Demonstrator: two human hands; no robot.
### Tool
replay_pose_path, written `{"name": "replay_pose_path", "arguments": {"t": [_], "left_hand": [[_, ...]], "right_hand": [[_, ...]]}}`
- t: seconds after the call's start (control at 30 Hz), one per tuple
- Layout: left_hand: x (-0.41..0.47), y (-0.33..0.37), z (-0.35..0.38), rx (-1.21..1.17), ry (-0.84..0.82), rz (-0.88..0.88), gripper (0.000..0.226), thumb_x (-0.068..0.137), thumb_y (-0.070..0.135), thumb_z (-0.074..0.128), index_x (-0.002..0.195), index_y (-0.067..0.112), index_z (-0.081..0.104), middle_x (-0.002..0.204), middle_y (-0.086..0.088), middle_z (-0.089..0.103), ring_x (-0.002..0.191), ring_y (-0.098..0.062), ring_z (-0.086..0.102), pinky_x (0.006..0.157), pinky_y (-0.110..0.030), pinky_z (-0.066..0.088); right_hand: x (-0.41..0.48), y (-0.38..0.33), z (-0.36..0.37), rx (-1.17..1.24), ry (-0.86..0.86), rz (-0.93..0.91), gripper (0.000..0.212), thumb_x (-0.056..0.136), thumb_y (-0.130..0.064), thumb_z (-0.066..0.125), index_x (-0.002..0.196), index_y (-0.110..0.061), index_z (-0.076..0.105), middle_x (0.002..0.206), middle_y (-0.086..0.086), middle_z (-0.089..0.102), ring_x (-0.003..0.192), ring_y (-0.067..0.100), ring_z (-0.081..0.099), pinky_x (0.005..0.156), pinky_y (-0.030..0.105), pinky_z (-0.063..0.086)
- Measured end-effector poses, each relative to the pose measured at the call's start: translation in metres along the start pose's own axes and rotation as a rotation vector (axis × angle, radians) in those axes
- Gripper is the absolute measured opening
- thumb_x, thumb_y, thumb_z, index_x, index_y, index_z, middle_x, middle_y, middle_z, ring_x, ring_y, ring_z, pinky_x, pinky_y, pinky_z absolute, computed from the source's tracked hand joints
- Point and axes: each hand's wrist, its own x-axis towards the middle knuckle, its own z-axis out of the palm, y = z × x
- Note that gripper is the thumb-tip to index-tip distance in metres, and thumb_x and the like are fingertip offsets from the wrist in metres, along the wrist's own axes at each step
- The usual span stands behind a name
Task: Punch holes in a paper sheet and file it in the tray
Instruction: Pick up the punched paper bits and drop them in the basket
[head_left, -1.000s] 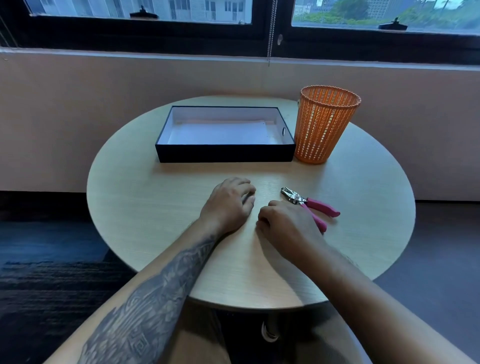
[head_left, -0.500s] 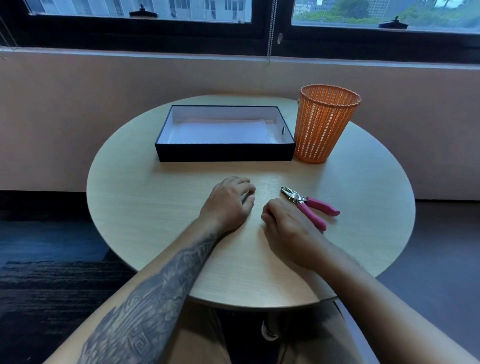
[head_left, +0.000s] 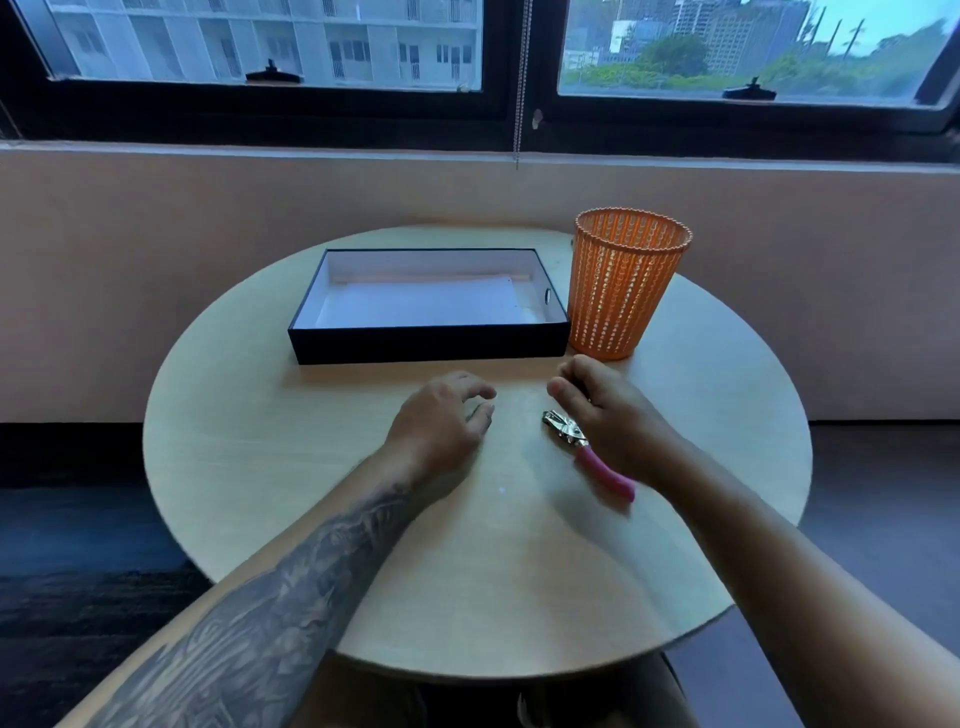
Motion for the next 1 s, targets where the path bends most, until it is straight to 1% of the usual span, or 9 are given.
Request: {"name": "replay_pose_path", "arguments": {"t": [0.07, 0.13, 0.3, 0.4, 0.57, 0.7, 0.87, 0.93, 1.0], "left_hand": [[0.023, 0.013, -0.010, -0.017, 0.010, 0.033, 0.022, 0.091, 0.034, 0.058, 0.108, 0.028, 0.070, 0.116, 0.013, 0.068, 0.107, -0.011, 0.062, 0.089, -0.033, 0.051], [0.049, 0.031, -0.021, -0.039, 0.042, 0.066, 0.021, 0.092, 0.032, 0.059, 0.108, 0.027, 0.070, 0.114, 0.011, 0.068, 0.104, -0.011, 0.063, 0.087, -0.030, 0.050], [0.114, 0.074, -0.037, -0.005, 0.073, 0.168, 0.023, 0.092, 0.033, 0.059, 0.111, 0.026, 0.070, 0.119, 0.008, 0.067, 0.103, -0.017, 0.064, 0.087, -0.034, 0.051], [0.146, 0.094, -0.038, 0.011, 0.046, 0.208, 0.026, 0.091, 0.034, 0.060, 0.114, 0.025, 0.067, 0.124, 0.008, 0.060, 0.097, -0.018, 0.065, 0.086, -0.038, 0.053], [0.178, 0.115, -0.031, 0.066, -0.023, 0.255, 0.031, 0.092, 0.030, 0.061, 0.123, 0.025, 0.063, 0.134, 0.010, 0.055, 0.095, -0.016, 0.064, 0.088, -0.035, 0.052], [0.190, 0.123, -0.020, 0.142, -0.115, 0.276, 0.034, 0.095, 0.027, 0.060, 0.128, 0.024, 0.062, 0.135, 0.003, 0.060, 0.107, -0.018, 0.063, 0.094, -0.037, 0.051], [0.196, 0.121, -0.011, 0.125, -0.067, 0.324, 0.021, 0.094, 0.018, 0.059, 0.108, 0.019, 0.074, 0.111, -0.003, 0.069, 0.097, -0.021, 0.063, 0.086, -0.040, 0.053], [0.197, 0.119, -0.008, 0.109, -0.063, 0.330, 0.020, 0.093, 0.017, 0.059, 0.105, 0.018, 0.075, 0.108, -0.003, 0.068, 0.095, -0.021, 0.063, 0.084, -0.040, 0.053], [0.197, 0.117, -0.006, 0.088, -0.050, 0.332, 0.021, 0.093, 0.018, 0.058, 0.105, 0.019, 0.076, 0.107, -0.002, 0.068, 0.096, -0.021, 0.064, 0.085, -0.038, 0.052]], "right_hand": [[0.019, -0.005, -0.022, -0.045, 0.055, -0.025, 0.014, 0.103, -0.020, 0.052, 0.098, -0.010, 0.061, 0.079, 0.000, 0.057, 0.065, 0.007, 0.047, 0.056, 0.016, 0.038], [0.041, -0.009, -0.044, -0.070, 0.098, -0.038, 0.016, 0.104, -0.022, 0.051, 0.099, -0.010, 0.061, 0.081, -0.001, 0.059, 0.069, 0.009, 0.050, 0.059, 0.022, 0.040], [0.091, -0.013, -0.087, -0.214, 0.234, -0.080, 0.019, 0.104, -0.024, 0.051, 0.100, -0.009, 0.061, 0.078, -0.002, 0.056, 0.064, 0.009, 0.047, 0.056, 0.027, 0.037], [0.115, -0.011, -0.105, -0.284, 0.272, -0.077, 0.021, 0.104, -0.027, 0.050, 0.104, -0.010, 0.062, 0.086, 0.001, 0.059, 0.070, 0.012, 0.050, 0.057, 0.026, 0.037], [0.151, -0.004, -0.136, -0.308, 0.316, -0.030, 0.019, 0.104, -0.029, 0.050, 0.106, -0.015, 0.061, 0.094, 0.003, 0.060, 0.072, 0.009, 0.052, 0.057, 0.027, 0.039], [0.168, 0.007, -0.148, -0.322, 0.256, 0.047, 0.017, 0.105, -0.028, 0.048, 0.105, -0.016, 0.060, 0.090, 0.002, 0.060, 0.070, 0.012, 0.052, 0.055, 0.028, 0.039], [0.174, 0.017, -0.148, -0.264, 0.162, 0.118, 0.019, 0.105, -0.030, 0.048, 0.111, -0.016, 0.059, 0.095, 0.004, 0.062, 0.078, 0.015, 0.059, 0.059, 0.026, 0.045], [0.173, 0.019, -0.149, -0.227, 0.144, 0.137, 0.020, 0.105, -0.031, 0.048, 0.112, -0.016, 0.060, 0.098, 0.006, 0.064, 0.084, 0.018, 0.064, 0.065, 0.029, 0.052], [0.173, 0.019, -0.151, -0.166, 0.131, 0.160, 0.021, 0.105, -0.031, 0.049, 0.113, -0.017, 0.061, 0.101, 0.009, 0.067, 0.092, 0.025, 0.068, 0.078, 0.038, 0.060]]}}
